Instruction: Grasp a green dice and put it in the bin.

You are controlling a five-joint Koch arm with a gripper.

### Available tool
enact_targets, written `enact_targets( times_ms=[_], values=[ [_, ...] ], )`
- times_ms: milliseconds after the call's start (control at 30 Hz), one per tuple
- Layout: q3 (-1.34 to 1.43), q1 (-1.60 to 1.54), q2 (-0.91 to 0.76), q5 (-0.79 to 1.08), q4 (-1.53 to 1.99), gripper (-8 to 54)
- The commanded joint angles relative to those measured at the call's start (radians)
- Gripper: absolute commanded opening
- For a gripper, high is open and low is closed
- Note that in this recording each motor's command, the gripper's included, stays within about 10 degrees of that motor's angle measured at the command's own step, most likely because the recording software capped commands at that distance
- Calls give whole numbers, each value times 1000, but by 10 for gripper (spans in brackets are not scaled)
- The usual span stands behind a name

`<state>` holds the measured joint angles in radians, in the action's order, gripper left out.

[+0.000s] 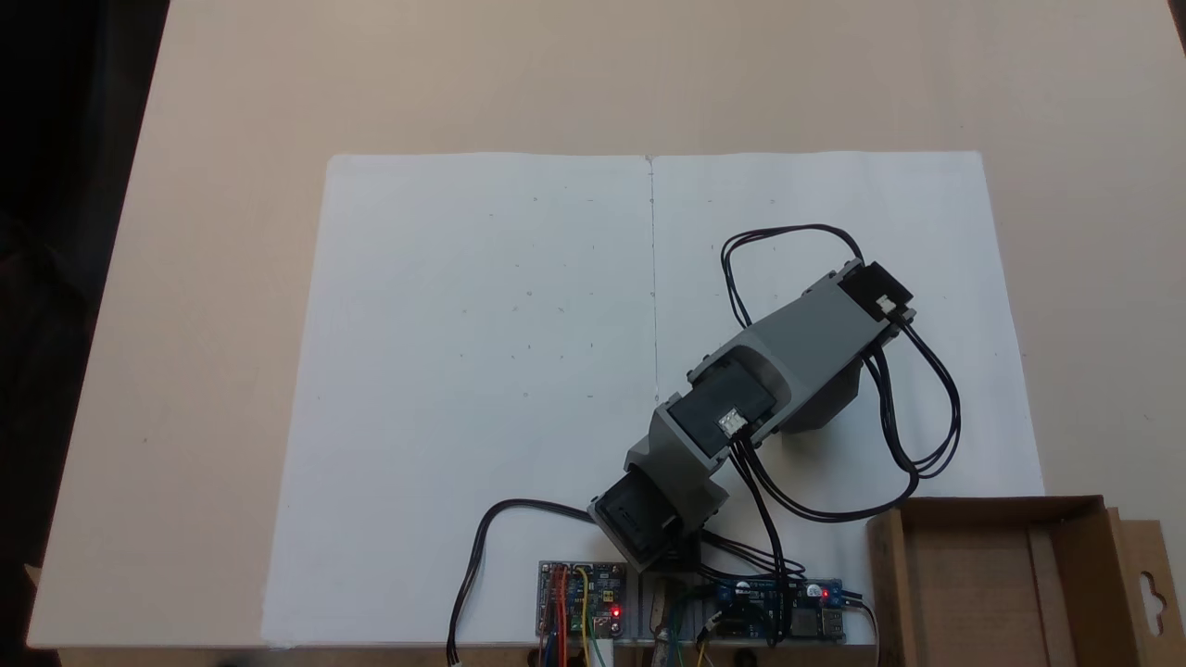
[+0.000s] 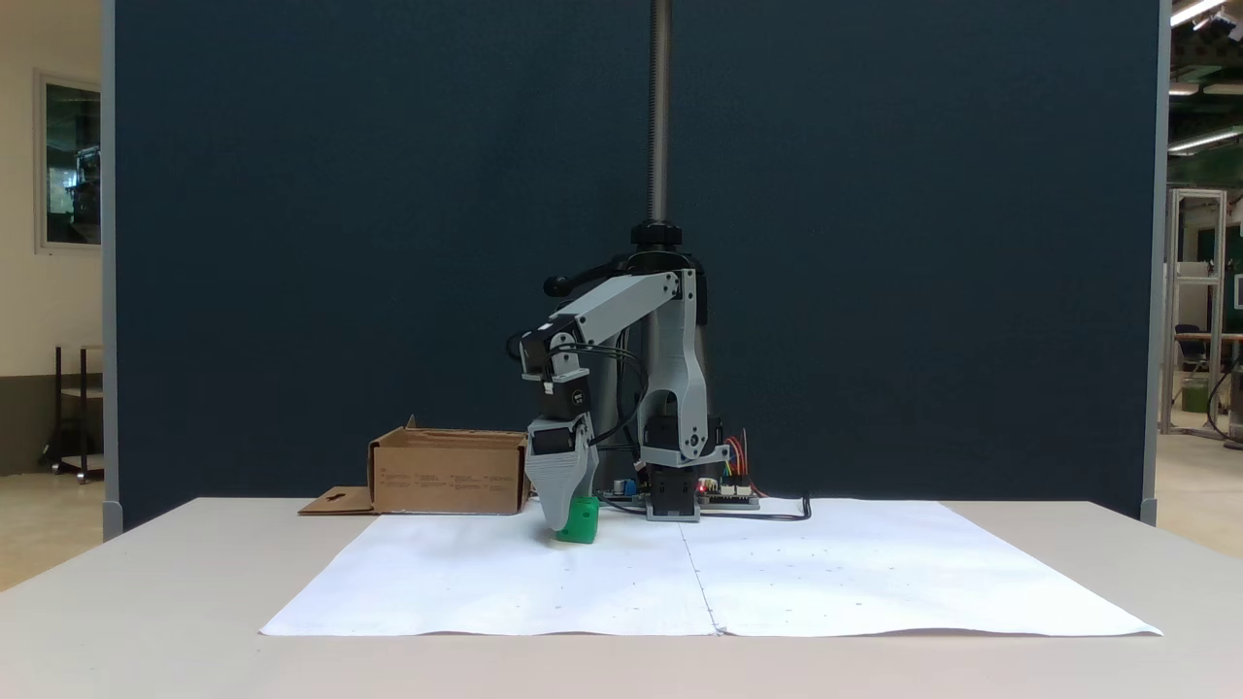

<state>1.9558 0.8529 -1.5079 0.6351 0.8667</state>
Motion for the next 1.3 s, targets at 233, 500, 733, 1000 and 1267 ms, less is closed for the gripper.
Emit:
enact_targets(
  times_ms=[233, 500, 733, 1000, 1267],
  values=[
    [-15, -14, -55, 104, 63, 455],
    [8, -41, -104, 103, 63, 450],
    [34, -40, -132, 98, 61, 448],
    [44, 3, -140, 100, 52, 448],
    [84, 18, -189, 97, 49, 448]
  ],
)
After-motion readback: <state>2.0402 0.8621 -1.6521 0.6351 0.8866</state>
